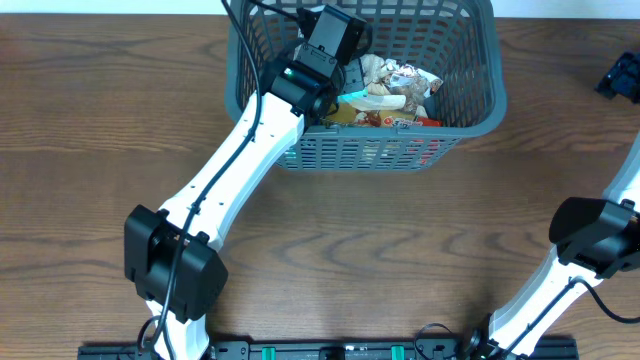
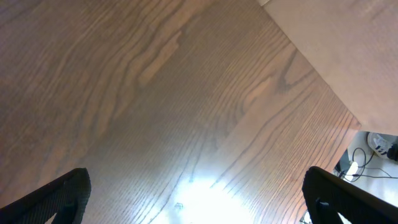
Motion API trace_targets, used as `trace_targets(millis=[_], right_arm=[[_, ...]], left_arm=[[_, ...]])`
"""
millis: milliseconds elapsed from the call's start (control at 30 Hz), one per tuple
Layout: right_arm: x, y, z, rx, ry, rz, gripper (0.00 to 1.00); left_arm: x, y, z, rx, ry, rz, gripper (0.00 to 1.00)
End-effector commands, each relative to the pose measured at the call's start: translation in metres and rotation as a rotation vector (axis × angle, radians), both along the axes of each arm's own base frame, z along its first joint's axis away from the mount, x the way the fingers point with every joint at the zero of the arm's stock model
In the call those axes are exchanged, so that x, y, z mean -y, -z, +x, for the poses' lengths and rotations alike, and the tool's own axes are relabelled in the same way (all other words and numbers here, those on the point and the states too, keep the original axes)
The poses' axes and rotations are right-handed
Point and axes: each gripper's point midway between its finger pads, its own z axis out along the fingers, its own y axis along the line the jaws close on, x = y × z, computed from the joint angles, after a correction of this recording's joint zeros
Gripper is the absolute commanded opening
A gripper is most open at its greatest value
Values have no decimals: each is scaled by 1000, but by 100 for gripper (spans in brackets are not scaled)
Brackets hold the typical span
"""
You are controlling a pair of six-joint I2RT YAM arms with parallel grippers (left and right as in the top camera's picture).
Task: Pack container
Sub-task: 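Lower the packet into the basket and open the left gripper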
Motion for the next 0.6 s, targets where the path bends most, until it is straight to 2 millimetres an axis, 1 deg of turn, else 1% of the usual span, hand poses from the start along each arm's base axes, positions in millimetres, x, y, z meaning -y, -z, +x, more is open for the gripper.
trace_targets(millis=[0, 33, 67, 100, 167, 233, 267, 333, 367, 400, 500, 567], right_arm=[[2, 1, -1, -4, 17, -8, 99], [2, 1, -1, -4, 17, -8, 99], [2, 1, -1, -4, 17, -8, 99], [2, 1, -1, -4, 17, -8, 99], [2, 1, -1, -4, 17, -8, 99], [2, 1, -1, -4, 17, -8, 99], [2, 1, -1, -4, 17, -8, 99], [2, 1, -1, -4, 17, -8, 99], [2, 1, -1, -4, 17, -8, 99], [2, 1, -1, -4, 17, -8, 99], [2, 1, -1, -4, 17, -8, 99], [2, 1, -1, -4, 17, -8, 99]], left_arm=[[-11, 2, 4, 5, -16, 25, 36], [-12, 2, 5, 5, -17, 26, 45], [-13, 2, 6, 5, -19, 26, 59], [-15, 2, 6, 5, -22, 26, 67], [-17, 2, 8, 5, -27, 26, 68], [-20, 2, 9, 9, -25, 32, 74], [-20, 0, 10, 18, -14, 42, 79], [-22, -7, 11, 39, 4, 57, 81], [-24, -12, 12, 52, 8, 60, 85], [-26, -18, 13, 68, 6, 66, 88], [-38, -47, 15, 142, -29, 91, 89], [-52, -74, 15, 210, -71, 116, 89]])
